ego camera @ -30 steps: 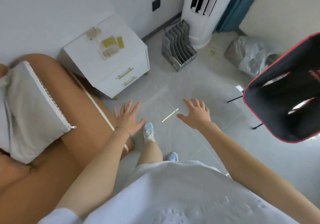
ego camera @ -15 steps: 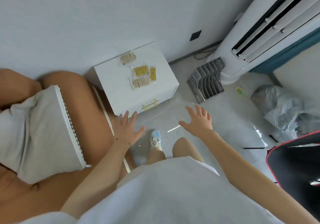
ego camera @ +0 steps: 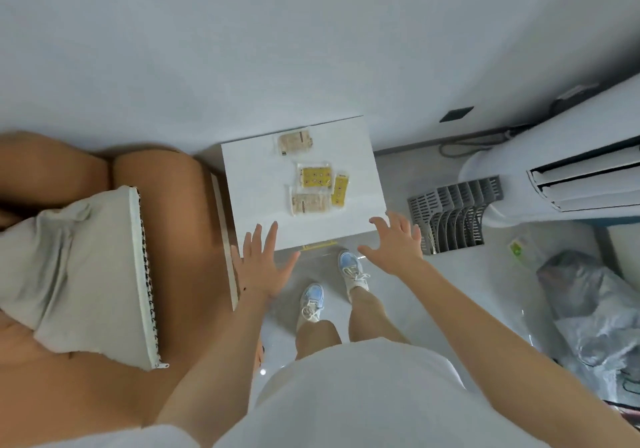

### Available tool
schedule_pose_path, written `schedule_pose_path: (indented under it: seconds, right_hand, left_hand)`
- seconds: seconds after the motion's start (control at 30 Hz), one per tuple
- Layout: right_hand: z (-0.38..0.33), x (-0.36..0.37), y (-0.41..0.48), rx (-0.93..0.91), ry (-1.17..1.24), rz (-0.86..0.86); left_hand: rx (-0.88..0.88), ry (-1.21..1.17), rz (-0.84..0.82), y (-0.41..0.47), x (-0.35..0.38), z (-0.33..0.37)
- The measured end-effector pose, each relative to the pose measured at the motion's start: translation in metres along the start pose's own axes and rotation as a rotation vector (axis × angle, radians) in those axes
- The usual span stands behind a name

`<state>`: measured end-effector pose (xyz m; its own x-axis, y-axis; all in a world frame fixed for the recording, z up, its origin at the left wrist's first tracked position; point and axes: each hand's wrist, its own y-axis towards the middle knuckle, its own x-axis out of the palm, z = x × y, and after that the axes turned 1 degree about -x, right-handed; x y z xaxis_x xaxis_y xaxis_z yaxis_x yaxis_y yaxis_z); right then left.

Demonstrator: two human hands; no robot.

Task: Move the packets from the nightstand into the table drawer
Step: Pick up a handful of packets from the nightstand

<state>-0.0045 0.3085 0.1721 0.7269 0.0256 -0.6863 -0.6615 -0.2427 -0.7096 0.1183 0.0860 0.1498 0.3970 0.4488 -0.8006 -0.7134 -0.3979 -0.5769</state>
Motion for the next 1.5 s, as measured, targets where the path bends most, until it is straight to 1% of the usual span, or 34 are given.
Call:
schedule_pose_path:
  seconds: [0.13,0.27,0.43,0.57,0.67,0.73,0.8,0.87,1.0,1.1,1.2,1.27,1.4,1.5]
  right_hand:
    - [0.001,-0.008,0.052,-0.039,-0.044,0.005]
    - [-0.003,-0.004,0.106,-0.065,-0.05,-0.01]
    - [-0.009,0.03,0.174,-0.081,-0.042,0.016]
    - [-0.007,0.057,0.222,-0.06,0.033,0.025]
    - [-0.006,0.071,0.248,-0.02,0.14,0.072]
    - [-0.007,0.077,0.257,-0.005,0.24,0.135]
    - [-0.007,0.081,0.262,-0.038,0.328,0.242]
    - [-0.008,0.082,0.265,-0.081,0.357,0.309]
    - [-0.013,0.08,0.268,-0.048,0.409,0.291]
    - [-0.023,0.078,0.272,0.065,0.518,0.241]
    - [-0.038,0.08,0.277,0.185,0.615,0.228]
    - [-0.047,0.084,0.281,0.236,0.58,0.228]
    - [-0.056,0.09,0.285,0.296,0.551,0.252]
    - [-0.053,0.091,0.288,0.297,0.623,0.264]
  left_hand:
    - [-0.028,-0.039,-0.055,0.041,0.013,0.019]
    - [0.029,-0.022,-0.036,0.101,0.028,0.029]
    - [0.054,0.008,-0.057,0.178,0.06,0.027]
    - [0.068,0.008,0.007,0.235,0.084,0.019]
    - [0.124,-0.005,0.046,0.279,0.088,0.014]
    - [0.186,0.017,0.058,0.302,0.084,0.015]
    - [0.23,0.009,0.049,0.321,0.079,0.02]
    - [0.234,-0.007,0.044,0.335,0.072,0.024]
    - [0.232,0.063,0.001,0.34,0.069,0.02]
    - [0.211,0.153,0.036,0.321,0.076,0.014]
    - [0.153,0.227,0.098,0.296,0.089,0.005]
    - [0.123,0.19,0.115,0.279,0.1,-0.004]
    - [0.124,0.061,0.181,0.265,0.117,-0.016]
    - [0.097,-0.069,0.243,0.279,0.114,-0.012]
